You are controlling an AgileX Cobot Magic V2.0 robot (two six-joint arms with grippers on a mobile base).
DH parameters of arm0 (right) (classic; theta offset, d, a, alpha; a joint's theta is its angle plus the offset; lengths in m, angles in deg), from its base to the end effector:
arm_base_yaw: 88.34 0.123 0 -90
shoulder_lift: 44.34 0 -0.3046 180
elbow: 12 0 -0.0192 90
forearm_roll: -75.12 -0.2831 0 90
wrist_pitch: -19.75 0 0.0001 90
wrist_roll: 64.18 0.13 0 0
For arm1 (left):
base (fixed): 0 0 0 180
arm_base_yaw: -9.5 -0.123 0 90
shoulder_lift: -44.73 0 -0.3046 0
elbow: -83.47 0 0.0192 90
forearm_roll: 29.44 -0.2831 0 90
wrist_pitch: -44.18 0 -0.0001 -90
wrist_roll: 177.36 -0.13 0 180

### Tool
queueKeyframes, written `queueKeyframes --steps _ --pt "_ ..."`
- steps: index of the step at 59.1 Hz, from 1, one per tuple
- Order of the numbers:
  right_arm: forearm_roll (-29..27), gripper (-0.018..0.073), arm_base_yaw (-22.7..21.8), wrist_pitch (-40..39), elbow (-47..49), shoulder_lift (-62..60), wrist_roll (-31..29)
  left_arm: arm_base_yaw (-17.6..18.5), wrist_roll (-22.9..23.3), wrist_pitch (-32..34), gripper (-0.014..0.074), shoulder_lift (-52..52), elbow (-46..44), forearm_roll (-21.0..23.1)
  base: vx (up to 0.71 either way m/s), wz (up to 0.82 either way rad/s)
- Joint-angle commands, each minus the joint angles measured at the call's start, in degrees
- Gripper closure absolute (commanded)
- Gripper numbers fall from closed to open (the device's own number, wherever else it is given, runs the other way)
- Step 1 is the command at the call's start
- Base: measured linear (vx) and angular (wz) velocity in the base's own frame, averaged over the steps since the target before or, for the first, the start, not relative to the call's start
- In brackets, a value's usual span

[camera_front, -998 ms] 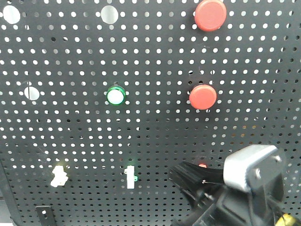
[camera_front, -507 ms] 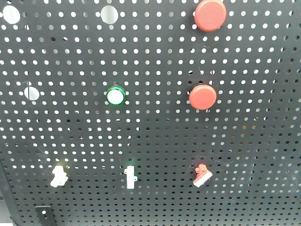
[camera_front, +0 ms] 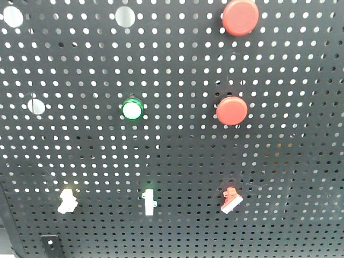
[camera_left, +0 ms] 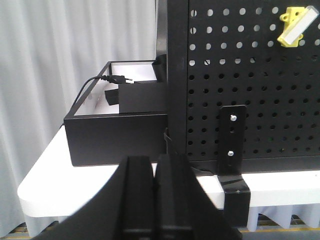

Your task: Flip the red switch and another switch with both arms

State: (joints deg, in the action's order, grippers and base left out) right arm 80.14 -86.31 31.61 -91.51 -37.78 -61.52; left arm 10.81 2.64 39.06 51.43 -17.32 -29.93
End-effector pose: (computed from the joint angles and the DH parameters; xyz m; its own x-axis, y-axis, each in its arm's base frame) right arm 0.1073 0.0015 0.1784 -0.1363 -0.0442 -0.9897 -0.0230 0.9989 -0.0414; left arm 0.1084 -0.0024 0.1954 -0.0178 0.0089 -0.9998 0.0223 0.9997 0.0085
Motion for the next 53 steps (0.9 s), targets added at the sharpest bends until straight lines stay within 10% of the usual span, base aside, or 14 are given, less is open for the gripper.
queueKeyframes --steps 1,53 --pt "0.3 0.0566 -0.2 -4.4 -0.3 -0.5 0.1 0.0 0.4 4.5 0.0594 -0.3 0.8 0.5 0.0 0.0" --pt "0.1 0.0566 -0.2 -4.4 -0.3 -0.5 0.0 0.0 0.4 4.5 0.0594 -0.3 0.8 0.5 0.0 0.0"
